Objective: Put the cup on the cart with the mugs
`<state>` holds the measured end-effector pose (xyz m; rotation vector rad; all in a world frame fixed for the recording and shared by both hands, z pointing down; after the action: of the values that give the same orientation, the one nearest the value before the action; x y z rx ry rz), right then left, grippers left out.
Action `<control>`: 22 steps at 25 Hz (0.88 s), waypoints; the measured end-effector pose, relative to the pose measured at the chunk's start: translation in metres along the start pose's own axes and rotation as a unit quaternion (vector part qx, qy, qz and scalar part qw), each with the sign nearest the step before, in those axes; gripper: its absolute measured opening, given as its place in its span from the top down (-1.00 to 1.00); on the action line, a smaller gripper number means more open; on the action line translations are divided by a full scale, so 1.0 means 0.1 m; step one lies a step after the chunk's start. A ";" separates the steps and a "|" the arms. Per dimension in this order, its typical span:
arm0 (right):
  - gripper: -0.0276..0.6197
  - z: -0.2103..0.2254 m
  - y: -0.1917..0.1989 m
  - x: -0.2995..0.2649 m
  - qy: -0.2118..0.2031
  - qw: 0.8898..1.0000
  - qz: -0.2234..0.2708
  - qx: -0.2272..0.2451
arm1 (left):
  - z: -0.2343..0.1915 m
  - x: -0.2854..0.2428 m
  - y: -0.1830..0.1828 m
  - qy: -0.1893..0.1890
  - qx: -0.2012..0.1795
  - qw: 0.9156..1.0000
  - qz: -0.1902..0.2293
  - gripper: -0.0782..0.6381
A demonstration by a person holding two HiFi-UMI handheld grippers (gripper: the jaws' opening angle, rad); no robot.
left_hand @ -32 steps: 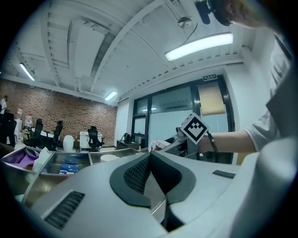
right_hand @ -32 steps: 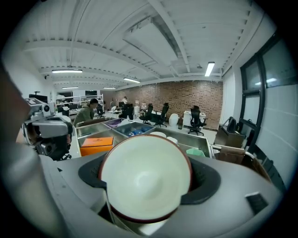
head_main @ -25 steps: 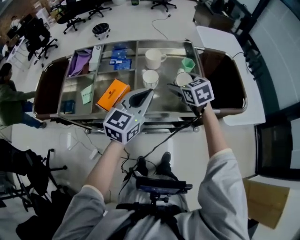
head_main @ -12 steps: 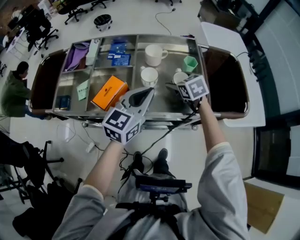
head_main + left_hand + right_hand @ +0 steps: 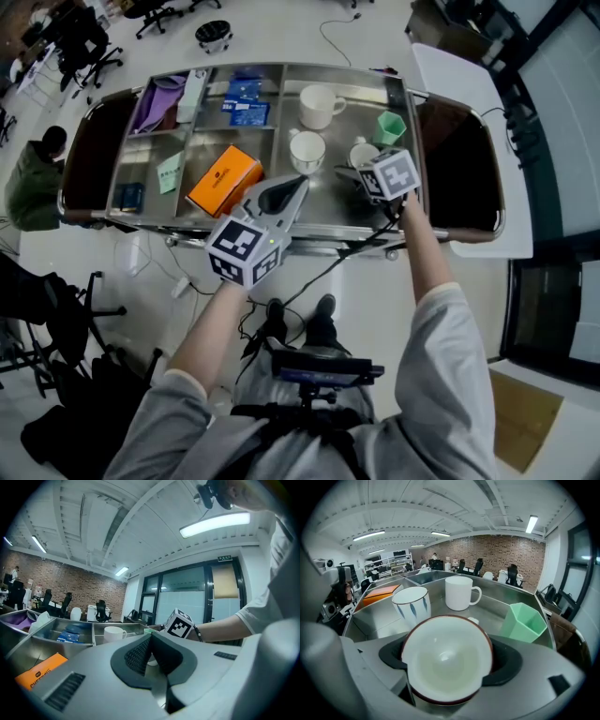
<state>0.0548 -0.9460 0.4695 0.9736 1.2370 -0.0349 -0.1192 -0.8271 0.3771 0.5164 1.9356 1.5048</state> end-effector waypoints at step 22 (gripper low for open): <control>-0.56 -0.06 -0.08 0.45 0.044 0.997 0.059 0.006 | -0.04 0.16 0.02 -0.005 -0.009 1.000 0.000 0.78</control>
<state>0.0631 -0.9263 0.4289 1.0660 1.2591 0.0936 -0.1337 -0.8186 0.3760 0.5164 1.9135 1.5155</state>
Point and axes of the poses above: the fingertips, and each gripper's own axes: x backward along the fingers, z to its right, y out of its underside, the point moved 6 cm from there along x, backward along the fingers, and after that the axes turned 5 degrees about -z, right-handed, at the moved point
